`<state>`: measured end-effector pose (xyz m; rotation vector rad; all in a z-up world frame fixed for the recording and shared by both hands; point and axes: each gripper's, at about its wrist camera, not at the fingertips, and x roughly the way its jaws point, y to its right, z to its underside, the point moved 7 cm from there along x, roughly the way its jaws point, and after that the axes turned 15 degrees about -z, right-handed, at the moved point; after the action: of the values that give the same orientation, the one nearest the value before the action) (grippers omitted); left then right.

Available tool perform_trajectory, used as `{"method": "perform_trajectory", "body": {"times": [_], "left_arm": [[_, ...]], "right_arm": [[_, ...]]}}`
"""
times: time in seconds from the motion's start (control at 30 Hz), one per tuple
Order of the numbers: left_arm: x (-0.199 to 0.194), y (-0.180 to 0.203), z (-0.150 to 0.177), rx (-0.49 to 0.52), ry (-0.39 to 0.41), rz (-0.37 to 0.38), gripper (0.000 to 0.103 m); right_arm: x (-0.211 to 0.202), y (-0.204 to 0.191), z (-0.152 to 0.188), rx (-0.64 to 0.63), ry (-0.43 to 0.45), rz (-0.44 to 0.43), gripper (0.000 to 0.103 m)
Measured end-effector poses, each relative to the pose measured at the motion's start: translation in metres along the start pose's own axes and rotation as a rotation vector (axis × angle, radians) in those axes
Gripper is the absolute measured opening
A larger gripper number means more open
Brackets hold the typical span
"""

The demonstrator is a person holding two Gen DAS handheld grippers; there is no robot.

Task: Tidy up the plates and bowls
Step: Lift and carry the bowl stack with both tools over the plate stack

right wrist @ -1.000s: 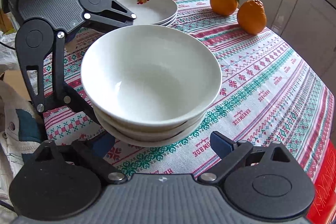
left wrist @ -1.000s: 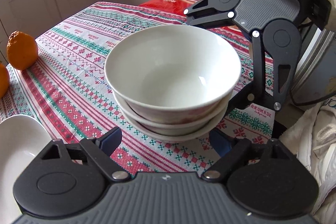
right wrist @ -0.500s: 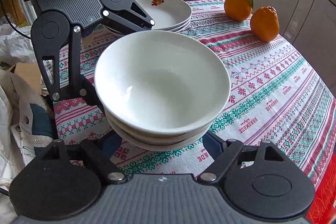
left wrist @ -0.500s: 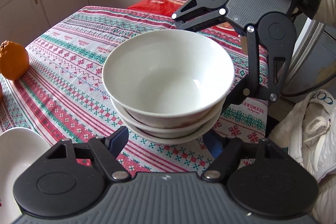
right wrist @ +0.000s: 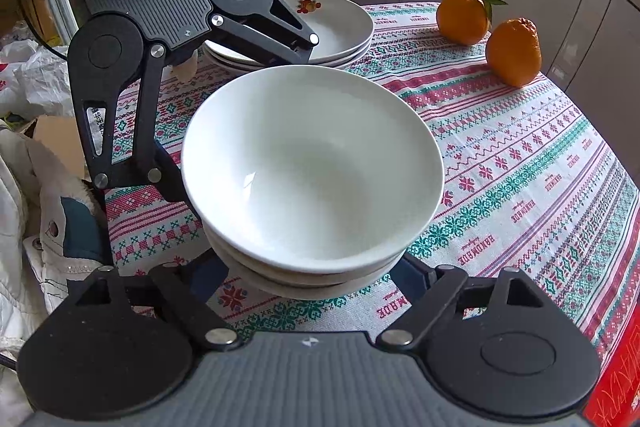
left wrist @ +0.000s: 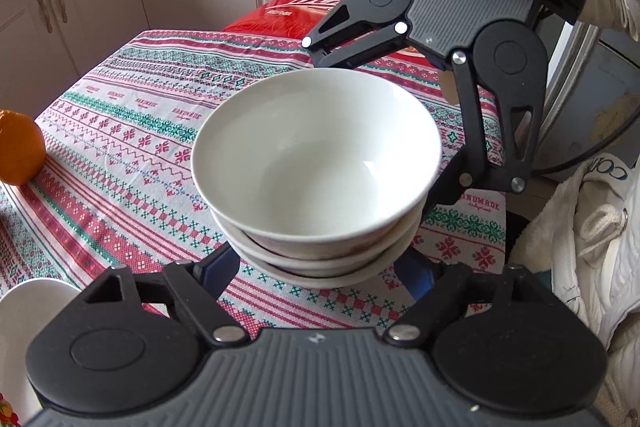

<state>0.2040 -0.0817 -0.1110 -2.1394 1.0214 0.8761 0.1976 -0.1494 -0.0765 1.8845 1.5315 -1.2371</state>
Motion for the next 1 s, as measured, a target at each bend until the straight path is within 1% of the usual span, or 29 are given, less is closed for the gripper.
{"method": "perform_trajectory", "body": {"times": [0.13,0.4,0.6,0.7,0.83,1.0], "left_arm": [[0.0,0.001,-0.002,0.036,0.007,-0.002,0.085],[-0.001,0.001,-0.001,0.031,0.003,0.009,0.083],[-0.009,-0.003,-0.003,0.02,0.02,-0.011,0.083],[-0.018,-0.009,-0.002,0.004,0.031,-0.028,0.083],[-0.034,-0.023,0.0,-0.024,0.044,-0.057,0.083],[-0.058,-0.048,0.008,-0.056,0.055,-0.131,0.083]], "right_arm": [[0.0,0.0,-0.001,-0.002,-0.005,-0.002,0.09],[-0.001,-0.002,-0.002,0.001,-0.006,-0.003,0.09],[-0.005,-0.001,-0.009,-0.012,-0.013,0.005,0.09],[-0.008,-0.002,-0.019,-0.037,-0.018,0.01,0.09],[-0.011,-0.004,-0.042,-0.089,-0.022,0.01,0.09],[-0.008,-0.003,-0.079,-0.169,-0.016,0.006,0.09]]}}
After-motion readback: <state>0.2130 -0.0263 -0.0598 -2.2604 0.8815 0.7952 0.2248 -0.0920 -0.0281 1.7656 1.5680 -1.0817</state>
